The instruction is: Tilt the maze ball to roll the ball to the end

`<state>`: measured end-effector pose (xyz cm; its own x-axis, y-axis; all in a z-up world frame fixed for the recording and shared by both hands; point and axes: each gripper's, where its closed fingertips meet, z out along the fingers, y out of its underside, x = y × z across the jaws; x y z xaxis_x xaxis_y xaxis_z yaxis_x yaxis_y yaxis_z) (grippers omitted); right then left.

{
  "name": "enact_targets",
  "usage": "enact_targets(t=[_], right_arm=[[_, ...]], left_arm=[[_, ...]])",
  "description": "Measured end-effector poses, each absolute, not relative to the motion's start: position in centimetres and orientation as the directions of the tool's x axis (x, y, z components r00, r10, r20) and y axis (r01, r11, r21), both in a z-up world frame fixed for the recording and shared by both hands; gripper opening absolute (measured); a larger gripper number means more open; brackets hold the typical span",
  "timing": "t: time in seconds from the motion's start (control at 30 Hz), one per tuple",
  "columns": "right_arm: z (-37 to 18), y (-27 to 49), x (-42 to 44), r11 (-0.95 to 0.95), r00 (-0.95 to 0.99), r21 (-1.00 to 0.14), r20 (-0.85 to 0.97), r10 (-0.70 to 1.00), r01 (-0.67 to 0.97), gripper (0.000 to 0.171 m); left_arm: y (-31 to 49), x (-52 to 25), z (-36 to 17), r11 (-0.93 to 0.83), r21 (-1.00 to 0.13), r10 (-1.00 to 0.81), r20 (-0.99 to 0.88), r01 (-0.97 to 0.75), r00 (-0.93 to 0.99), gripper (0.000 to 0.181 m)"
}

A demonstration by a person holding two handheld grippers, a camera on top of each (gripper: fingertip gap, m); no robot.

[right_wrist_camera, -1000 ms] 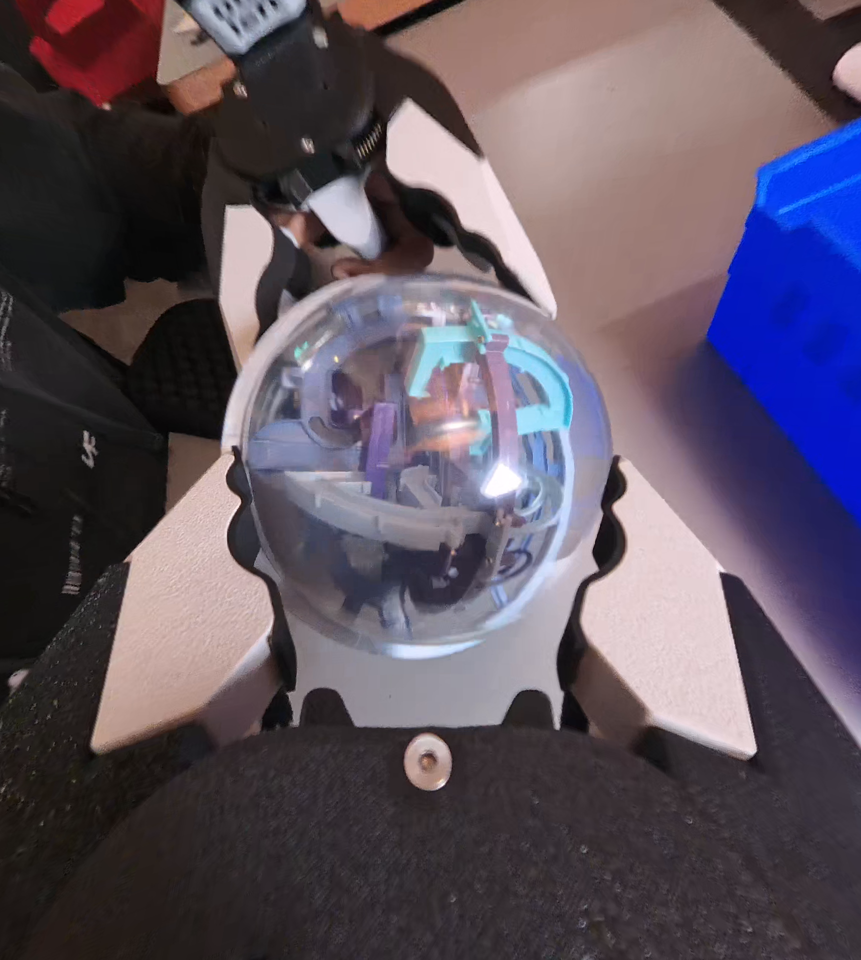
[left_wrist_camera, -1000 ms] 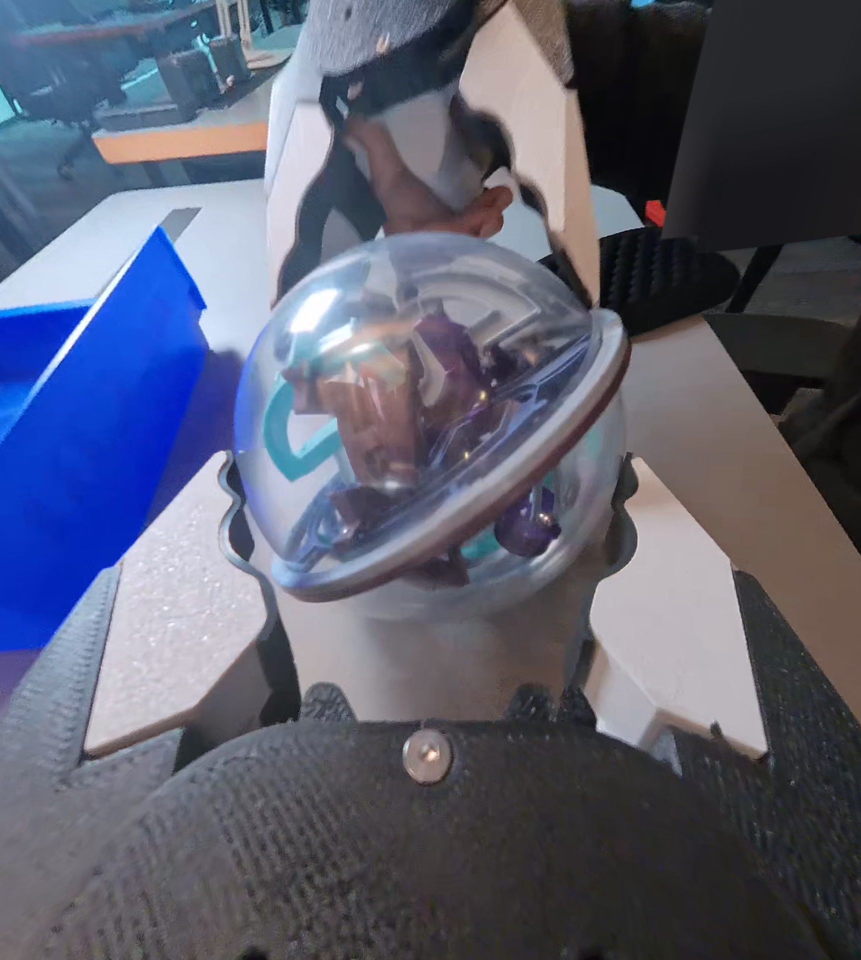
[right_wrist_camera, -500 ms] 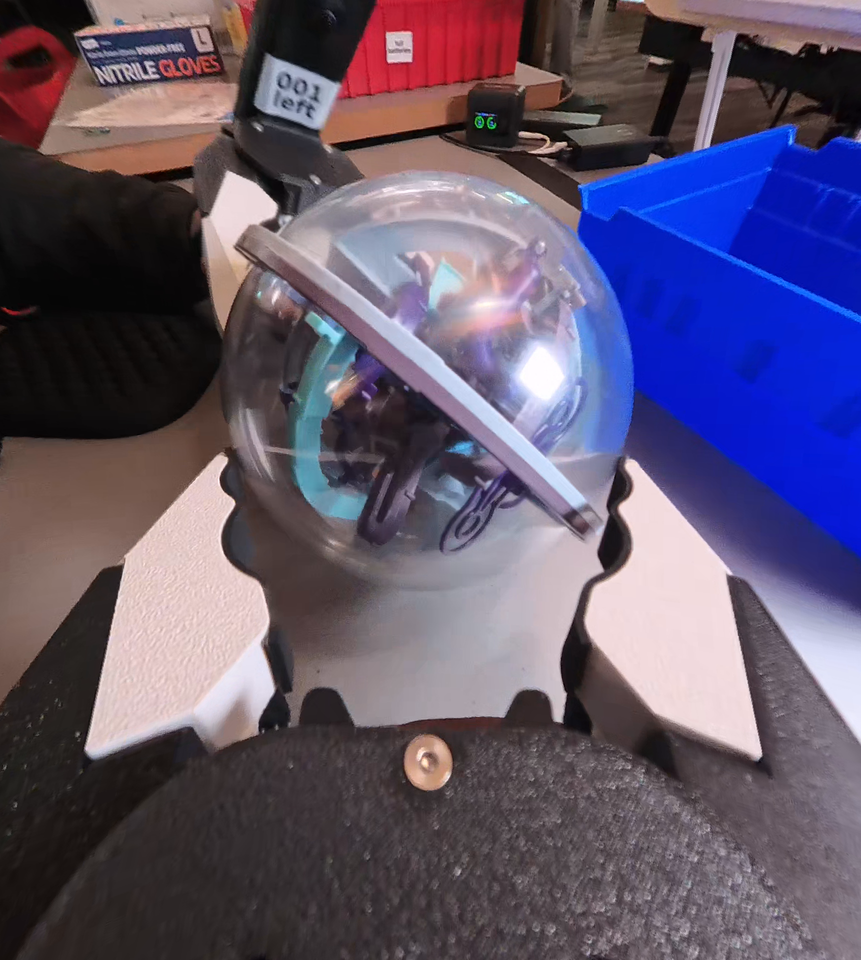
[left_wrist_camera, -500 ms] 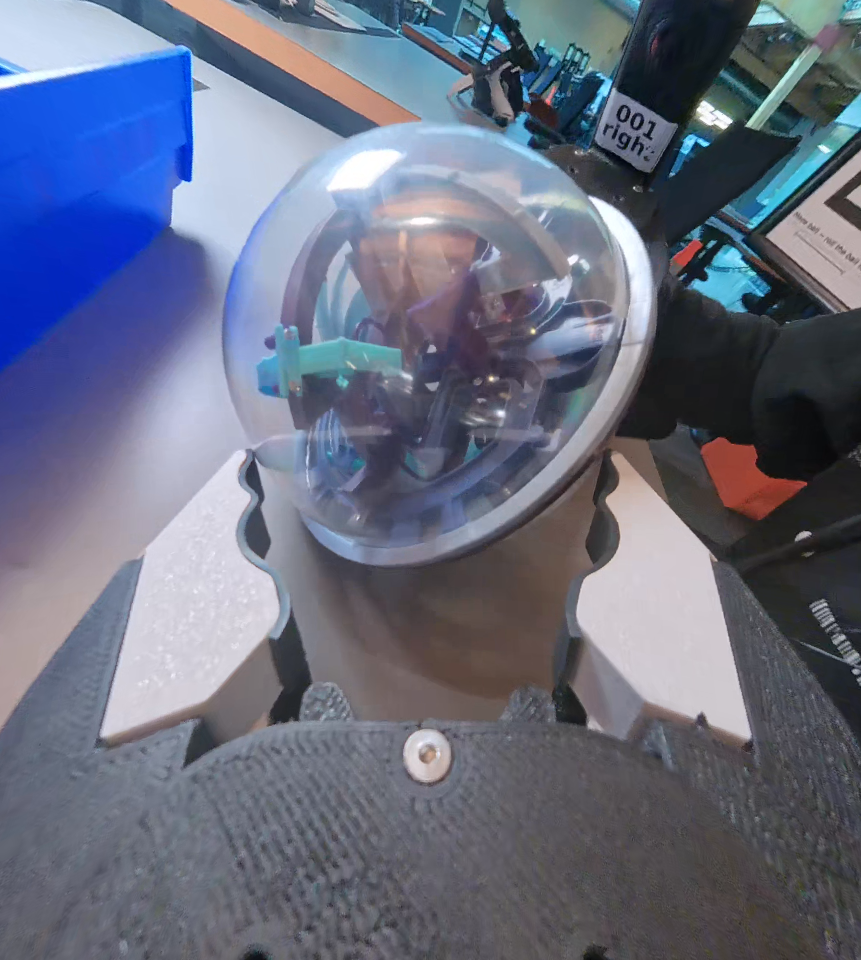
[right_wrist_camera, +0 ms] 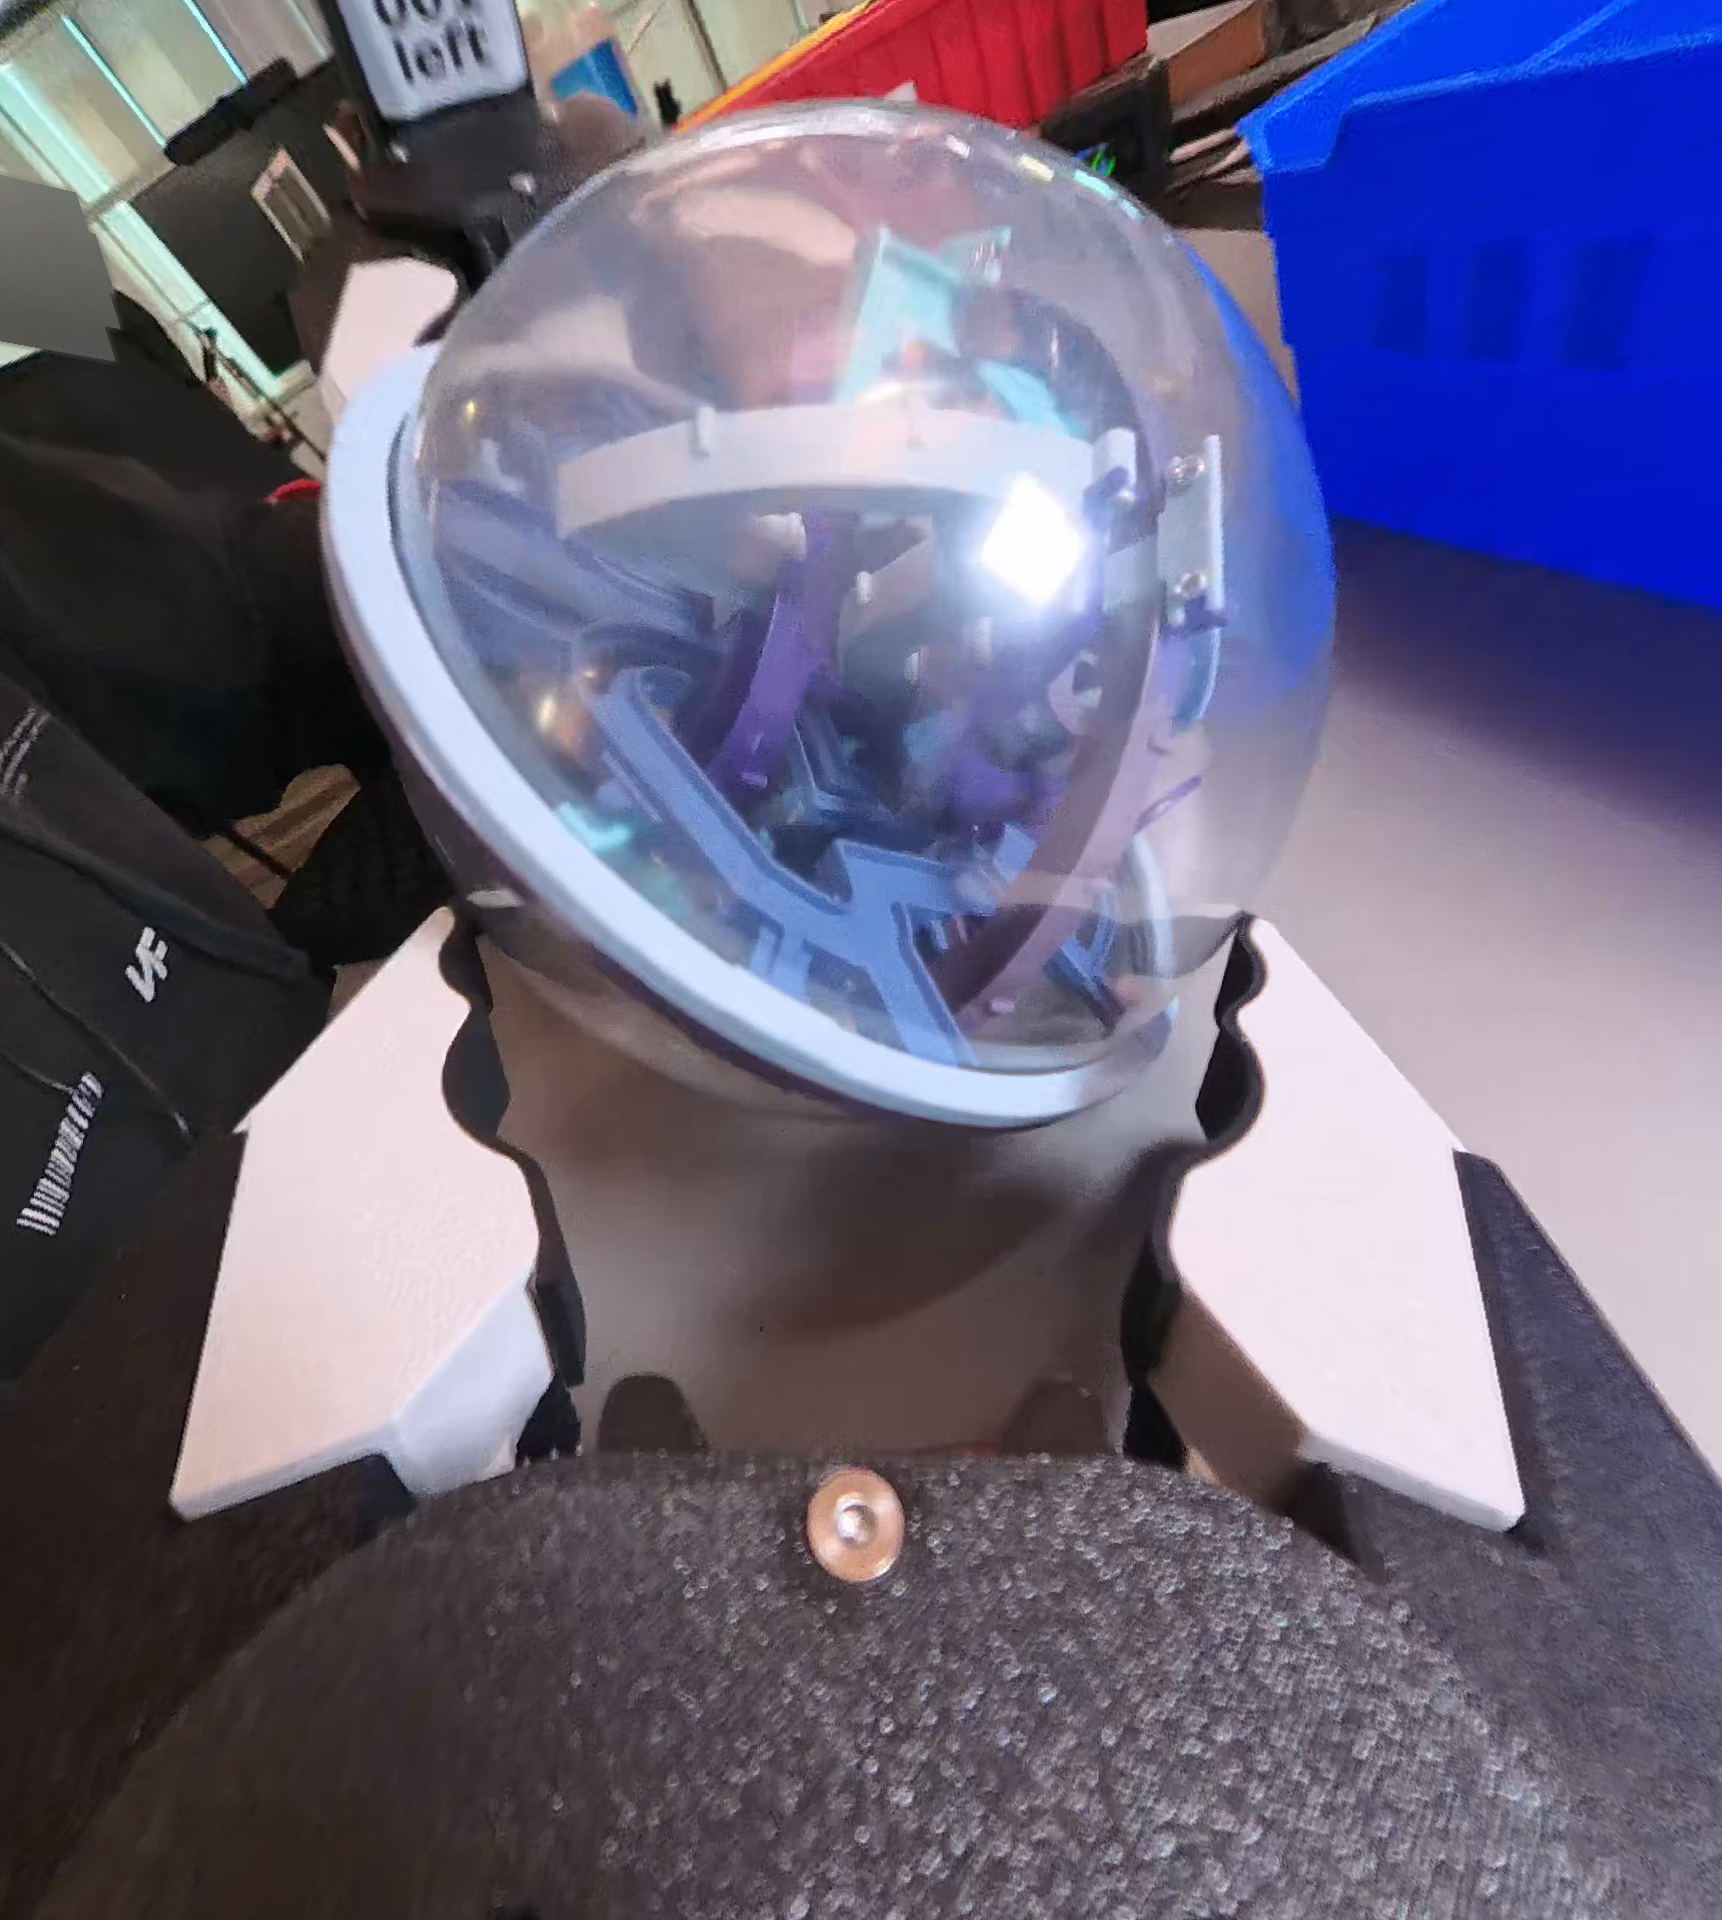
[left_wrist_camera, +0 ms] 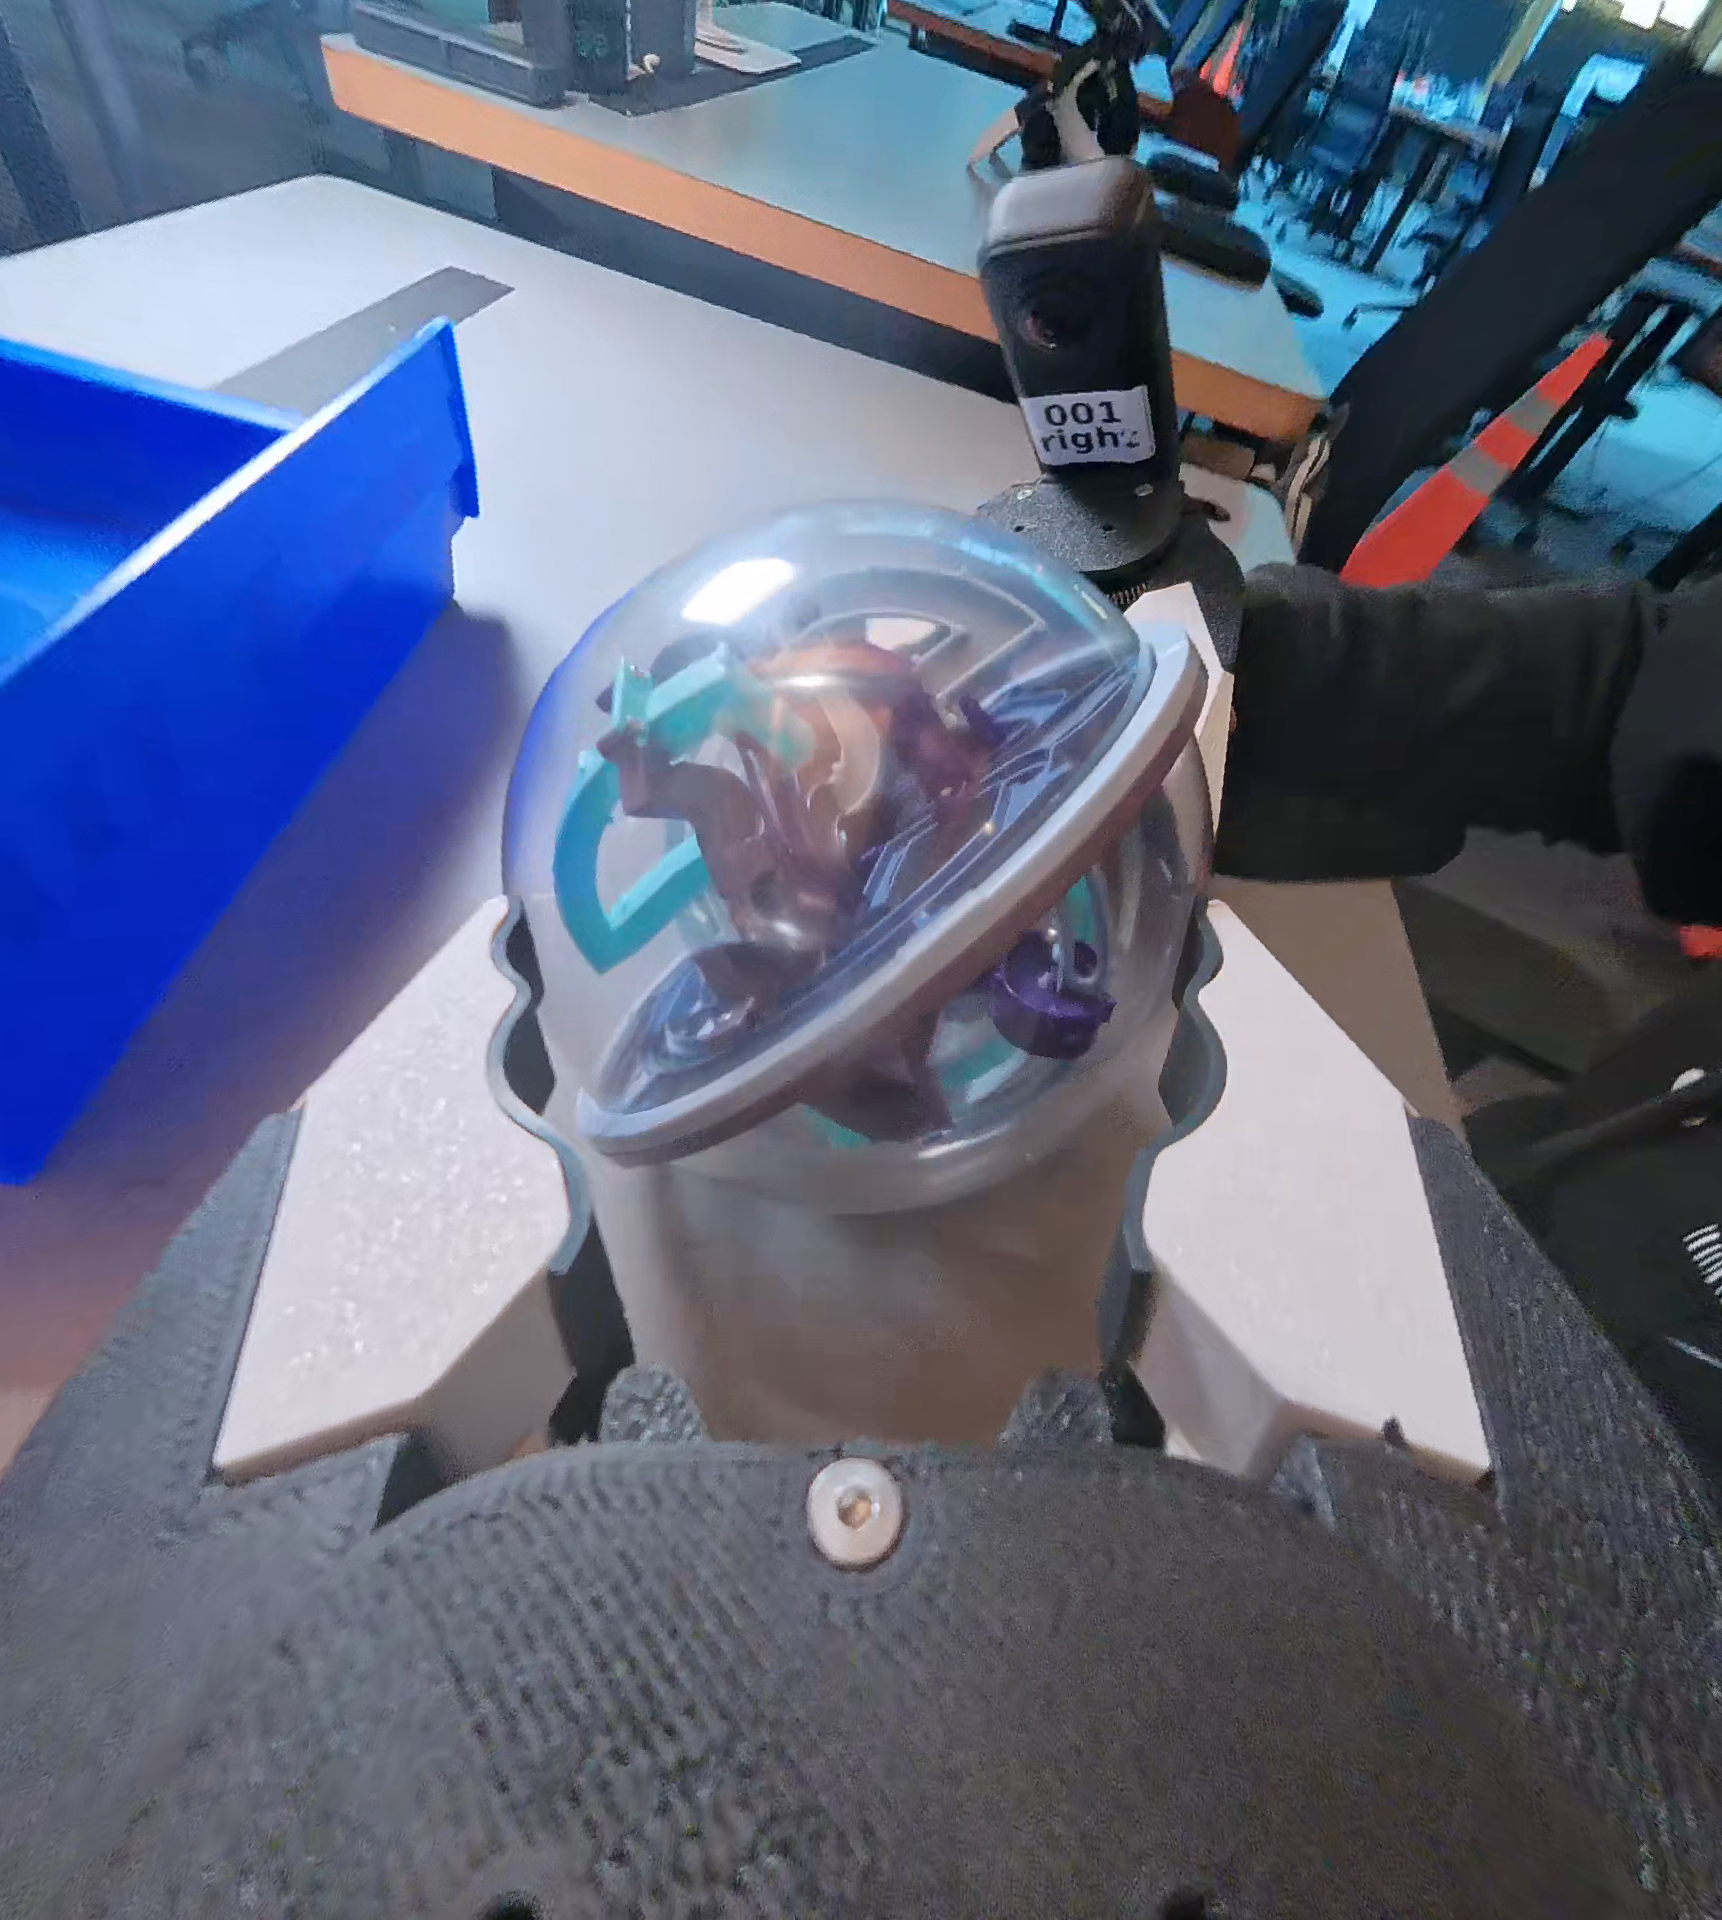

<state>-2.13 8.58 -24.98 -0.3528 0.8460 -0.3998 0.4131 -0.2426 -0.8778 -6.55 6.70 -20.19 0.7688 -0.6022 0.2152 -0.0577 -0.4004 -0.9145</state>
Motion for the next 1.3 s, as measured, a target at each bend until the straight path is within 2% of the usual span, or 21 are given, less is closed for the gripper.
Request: enact_targets(t=[0.2,0.33,0.4,0.57,0.73,0.8,1.03,1.13,1.23,1.3], right_arm=[[-25.0,7.6,-2.2,-0.204,-0.386,-0.892,-0.367,0.846,0.402,0.14],[-24.1,7.8,-2.3,-0.089,-0.383,-0.942,-0.217,0.898,0.325,0.14],[-23.7,7.8,-2.4,-0.042,-0.372,-0.954,-0.155,0.915,0.296,0.14],[-22.0,8.3,-2.8,0.018,-0.346,-0.96,-0.084,0.934,0.28,0.139],[-20.4,8.3,-3.4,0.09,-0.364,-0.909,-0.072,0.929,0.407,0.137],[-20.2,8.2,-4.0,0.156,-0.382,-0.871,-0.04,0.923,0.466,0.137],[-20.5,7.5,-6.2,0.292,-0.432,-0.72,-0.011,0.902,0.629,0.136],[-20.4,7.0,-7.4,0.335,-0.436,-0.671,0.019,0.9,0.661,0.136],[-19.7,6.3,-8.4,0.342,-0.444,-0.707,0.044,0.895,0.619,0.135],[-18.6,5.9,-8.6,0.3,-0.459,-0.787,0.024,0.888,0.539,0.133]], left_arm=[[5.6,-5.5,-19.8,-0.241,-0.936,-0.655,-0.04,-0.258,0.754,0.12],[4.6,-5.4,-20.4,-0.071,-0.935,-0.648,-0.22,-0.346,0.729,0.12],[4.3,-5.6,-20.8,-0.032,-0.935,-0.635,-0.253,-0.352,0.73,0.12],[4.3,-6.7,-22.9,-0.123,-0.94,-0.62,-0.178,-0.318,0.764,0.116],[3.9,-6.5,-26.1,-0.352,-0.898,-0.631,0.019,-0.265,0.776,0.104],[3.5,-6.4,-26.7,-0.42,-0.864,-0.641,0.066,-0.277,0.764,0.112],[4.5,-7.3,-22.8,-0.331,-0.915,-0.615,0.025,-0.23,0.788,0.147],[5.2,-8.1,-23.2,-0.331,-0.917,-0.571,0.007,-0.222,0.821,0.149],[4.9,-8.8,-23.5,-0.328,-0.932,-0.57,0.063,-0.156,0.819,0.148],[4.7,-9.2,-23.5,-0.322,-0.941,-0.572,0.104,-0.106,0.814,0.146]])
